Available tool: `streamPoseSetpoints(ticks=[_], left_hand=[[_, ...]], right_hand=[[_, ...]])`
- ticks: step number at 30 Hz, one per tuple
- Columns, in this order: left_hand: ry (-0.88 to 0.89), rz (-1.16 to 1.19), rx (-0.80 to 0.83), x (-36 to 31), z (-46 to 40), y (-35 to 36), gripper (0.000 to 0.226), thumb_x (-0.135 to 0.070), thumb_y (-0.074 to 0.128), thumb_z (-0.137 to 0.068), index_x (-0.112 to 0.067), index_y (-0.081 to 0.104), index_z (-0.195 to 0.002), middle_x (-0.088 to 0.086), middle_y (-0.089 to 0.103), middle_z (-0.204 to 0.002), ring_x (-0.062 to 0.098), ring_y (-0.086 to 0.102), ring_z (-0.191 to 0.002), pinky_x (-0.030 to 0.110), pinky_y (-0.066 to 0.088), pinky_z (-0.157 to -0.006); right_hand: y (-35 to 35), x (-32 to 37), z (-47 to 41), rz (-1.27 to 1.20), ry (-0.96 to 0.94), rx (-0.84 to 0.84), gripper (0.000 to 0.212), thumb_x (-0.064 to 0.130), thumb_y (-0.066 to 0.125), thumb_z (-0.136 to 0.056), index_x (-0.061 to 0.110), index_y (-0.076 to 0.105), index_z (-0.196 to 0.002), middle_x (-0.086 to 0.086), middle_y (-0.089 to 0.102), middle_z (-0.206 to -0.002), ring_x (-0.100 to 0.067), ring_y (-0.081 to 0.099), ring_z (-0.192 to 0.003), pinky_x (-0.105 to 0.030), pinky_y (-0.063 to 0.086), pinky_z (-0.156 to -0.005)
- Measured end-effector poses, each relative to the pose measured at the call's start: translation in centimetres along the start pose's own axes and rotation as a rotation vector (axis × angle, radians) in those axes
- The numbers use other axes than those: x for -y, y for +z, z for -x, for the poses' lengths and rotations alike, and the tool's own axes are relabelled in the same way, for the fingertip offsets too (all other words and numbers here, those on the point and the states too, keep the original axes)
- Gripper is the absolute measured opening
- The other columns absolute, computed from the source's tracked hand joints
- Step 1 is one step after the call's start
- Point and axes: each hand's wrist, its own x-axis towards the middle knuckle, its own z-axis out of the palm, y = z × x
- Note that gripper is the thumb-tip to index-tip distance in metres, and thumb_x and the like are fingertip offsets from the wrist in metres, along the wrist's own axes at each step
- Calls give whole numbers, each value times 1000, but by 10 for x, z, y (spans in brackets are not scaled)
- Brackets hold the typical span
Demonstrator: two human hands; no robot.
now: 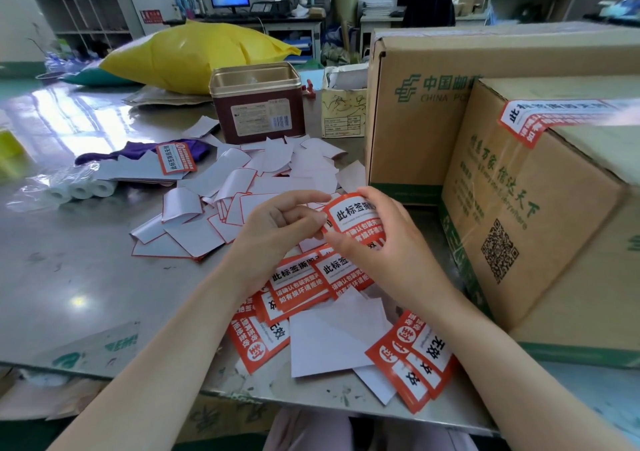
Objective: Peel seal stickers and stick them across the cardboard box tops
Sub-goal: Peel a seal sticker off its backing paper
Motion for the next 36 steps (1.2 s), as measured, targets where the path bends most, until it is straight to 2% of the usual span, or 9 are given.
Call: streamPoseSetpoints(ticks=[4,7,11,17,19,22,28,33,36], left_hand=[[0,-42,2,-1,0,1,26,-35,62,-80,-29,63,-106,-4,74,-91,17,72,-80,32,58,-70],[1,-42,-9,0,-1,1,27,-38,62,-77,-28,65,-102,-6,74,-93,17,72,-81,35,58,-74],[-20,-67,-5,2,-2,2,18,-28,63,-84,-31,65,-102,-5,72,-94,15,71,-82,34,58,-73],[33,-16,-17,-4,2,2,21,-34,60,-83,-23,68,-99,-20,69,-97,5,68,-86,21,57,-68],[14,-17,16,-5,2,2,26,-38,59,-79,-23,70,-97,-22,68,-98,11,70,-86,30,59,-72],[-5,-20,37,-4,1,2,27,-41,62,-79,-24,71,-99,-12,70,-103,20,71,-87,44,58,-77],[-30,44,22,-2,1,1,18,-38,65,-75,-29,74,-86,-10,70,-103,21,70,-91,49,55,-83],[-13,21,37,-3,1,2,15,-36,64,-75,-30,74,-82,-14,70,-99,17,70,-89,39,58,-77],[-1,32,-13,-1,-1,1,11,-26,63,-83,-25,74,-82,-11,69,-100,12,69,-88,29,58,-74]], right_hand=[[2,2,1,27,-6,32,77,52,65,-74,37,23,-137,10,34,-135,-11,51,-107,-29,56,-80],[1,-1,0,25,-20,-11,68,42,66,-78,36,28,-134,10,37,-131,-9,55,-99,-20,55,-73],[2,-7,-3,25,-60,-104,65,38,66,-79,35,29,-133,10,36,-133,-5,54,-96,-9,49,-61],[7,-17,-6,171,-90,-165,73,44,67,-76,38,24,-135,9,24,-144,-12,47,-114,-27,55,-81],[7,-19,-6,202,-106,-149,74,45,67,-75,40,23,-134,9,22,-145,-11,45,-115,-28,55,-82],[8,-20,-7,234,-102,-130,75,46,67,-75,40,22,-135,9,20,-146,-12,43,-118,-32,54,-85],[9,-20,-8,288,-72,-96,75,45,67,-76,40,22,-136,9,15,-148,-15,38,-126,-39,52,-90],[8,-20,-7,302,-74,-80,76,45,68,-76,40,22,-137,10,14,-149,-15,35,-128,-40,51,-91],[7,-17,-6,332,-96,-121,78,57,64,-72,44,20,-136,10,15,-150,-17,31,-131,-47,45,-98]])
